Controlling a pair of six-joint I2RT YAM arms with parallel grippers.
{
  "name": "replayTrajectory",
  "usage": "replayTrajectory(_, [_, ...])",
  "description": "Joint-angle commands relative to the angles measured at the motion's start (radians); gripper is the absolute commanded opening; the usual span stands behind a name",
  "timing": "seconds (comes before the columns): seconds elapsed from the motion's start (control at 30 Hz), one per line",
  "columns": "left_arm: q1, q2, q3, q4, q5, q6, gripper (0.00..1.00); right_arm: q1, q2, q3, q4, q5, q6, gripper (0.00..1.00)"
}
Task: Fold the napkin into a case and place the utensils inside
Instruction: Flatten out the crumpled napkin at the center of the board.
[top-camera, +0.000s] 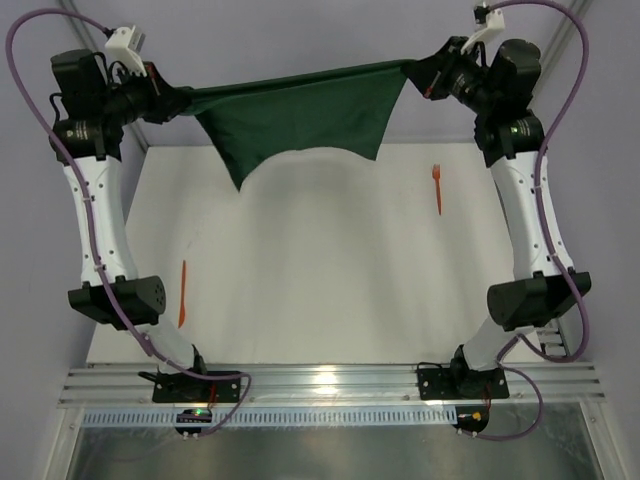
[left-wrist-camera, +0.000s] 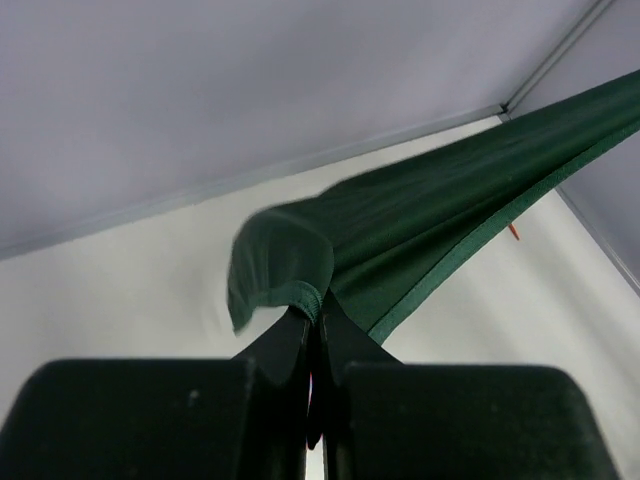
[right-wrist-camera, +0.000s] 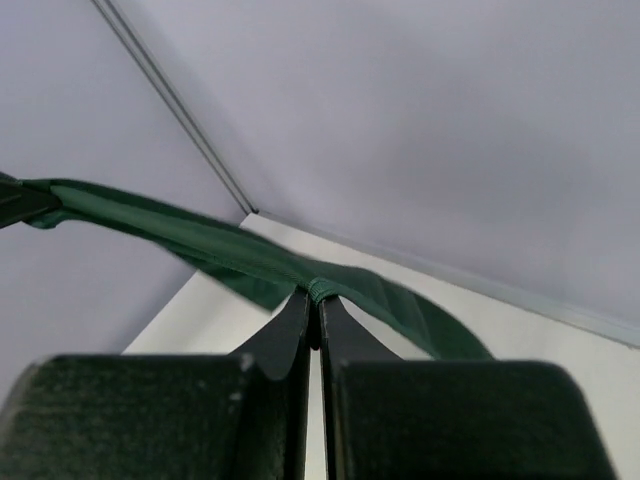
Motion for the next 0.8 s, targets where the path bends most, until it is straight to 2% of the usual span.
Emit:
replayTrajectory(0.0, [0.018, -0.072, -0.168, 0.043, 0.008, 0.015, 0.00, -0.028, -0.185, -0.170, 0.043, 0.074, -0.098, 0.04])
replayTrajectory(0.07, [0.016, -0.131, -0.277, 0.027, 0.025, 0.079, 0.00, -0.030, -0.262, -0.390, 0.049, 0.108, -0.099, 0.04])
replayTrajectory(0.1, [0.018, -0.153, -0.396, 0.014, 0.027, 0.095, 0.00, -0.030, -0.340, -0.465, 0.057, 0.116, -0.099, 0.04])
replayTrajectory(0.13, [0.016, -0.200, -0.459, -0.003, 0.028, 0.165, 0.00, -0.028, -0.377, -0.623, 0.073, 0.143, -0.095, 0.04])
replayTrajectory(0.33, [-0.004, -0.323, -0.918, -0.023, -0.004, 0.312, 0.00, -0.014, -0.568, -1.125, 0.083, 0.180, -0.050, 0.04])
replayTrajectory(0.47, [-0.048, -0.328, -1.118, -0.040, -0.070, 0.415, 0.00, 0.006, -0.617, -1.333, 0.066, 0.179, -0.030, 0.04])
replayTrajectory(0.63, [-0.058, -0.281, -1.245, -0.052, -0.140, 0.478, 0.03, 0.013, -0.669, -1.544, 0.067, 0.173, 0.017, 0.04])
replayTrajectory(0.73, [-0.058, -0.265, -1.295, -0.072, -0.165, 0.512, 0.14, 0.017, -0.674, -1.609, 0.077, 0.164, 0.032, 0.04])
replayTrajectory(0.77, [-0.059, -0.261, -1.301, -0.106, -0.174, 0.527, 0.21, 0.018, -0.671, -1.623, 0.080, 0.145, 0.036, 0.04])
